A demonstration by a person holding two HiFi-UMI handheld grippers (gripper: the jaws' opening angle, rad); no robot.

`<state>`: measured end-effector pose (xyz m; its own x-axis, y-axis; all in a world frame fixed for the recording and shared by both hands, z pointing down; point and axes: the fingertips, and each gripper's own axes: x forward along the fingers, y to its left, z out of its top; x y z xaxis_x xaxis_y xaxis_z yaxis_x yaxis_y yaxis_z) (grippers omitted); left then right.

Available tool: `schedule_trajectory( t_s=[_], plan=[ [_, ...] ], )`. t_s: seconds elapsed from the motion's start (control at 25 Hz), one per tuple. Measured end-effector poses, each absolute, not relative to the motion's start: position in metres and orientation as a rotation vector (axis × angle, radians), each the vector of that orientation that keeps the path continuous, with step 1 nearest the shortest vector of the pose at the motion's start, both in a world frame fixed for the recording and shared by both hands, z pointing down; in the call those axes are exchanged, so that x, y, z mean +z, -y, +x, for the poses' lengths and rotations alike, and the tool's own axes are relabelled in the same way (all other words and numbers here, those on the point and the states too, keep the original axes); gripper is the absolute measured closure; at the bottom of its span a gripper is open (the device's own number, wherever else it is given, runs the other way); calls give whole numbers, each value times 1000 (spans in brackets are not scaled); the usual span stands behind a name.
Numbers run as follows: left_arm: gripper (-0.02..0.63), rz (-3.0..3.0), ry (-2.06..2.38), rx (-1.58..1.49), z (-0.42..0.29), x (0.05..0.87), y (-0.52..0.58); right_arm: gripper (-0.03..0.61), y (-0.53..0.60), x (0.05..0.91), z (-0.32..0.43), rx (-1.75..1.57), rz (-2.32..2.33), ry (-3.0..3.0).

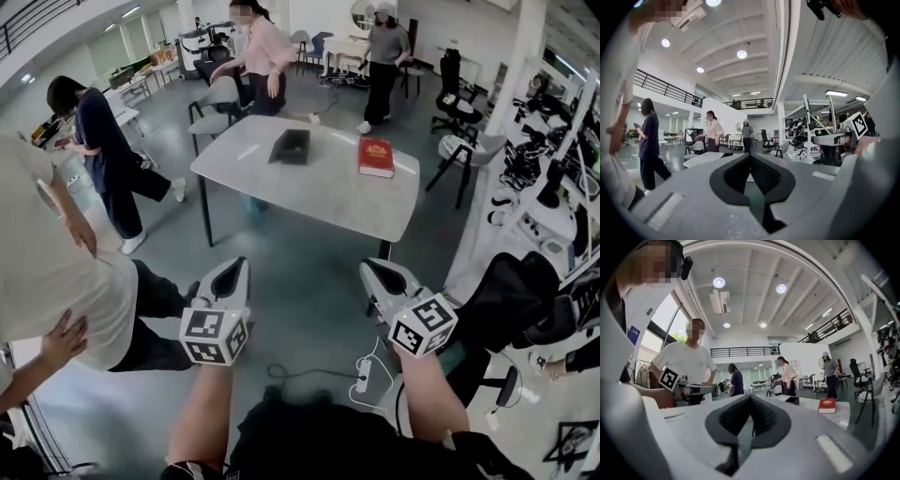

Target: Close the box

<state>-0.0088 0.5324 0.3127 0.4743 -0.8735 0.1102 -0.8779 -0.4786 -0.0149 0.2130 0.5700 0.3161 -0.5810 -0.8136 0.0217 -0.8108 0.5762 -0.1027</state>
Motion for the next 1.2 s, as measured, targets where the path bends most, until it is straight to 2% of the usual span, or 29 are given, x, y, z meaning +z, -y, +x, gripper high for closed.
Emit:
schedule_trajectory(
  t_s=[0.64,1.2],
  plan=[
    [604,2653,1515,137,27,334,-540,577,-585,344,247,-337,-1395,-2741],
    [604,2634,1440,137,16,368,-417,577,-455,375,226,-459,-1406,-2806]
  ],
)
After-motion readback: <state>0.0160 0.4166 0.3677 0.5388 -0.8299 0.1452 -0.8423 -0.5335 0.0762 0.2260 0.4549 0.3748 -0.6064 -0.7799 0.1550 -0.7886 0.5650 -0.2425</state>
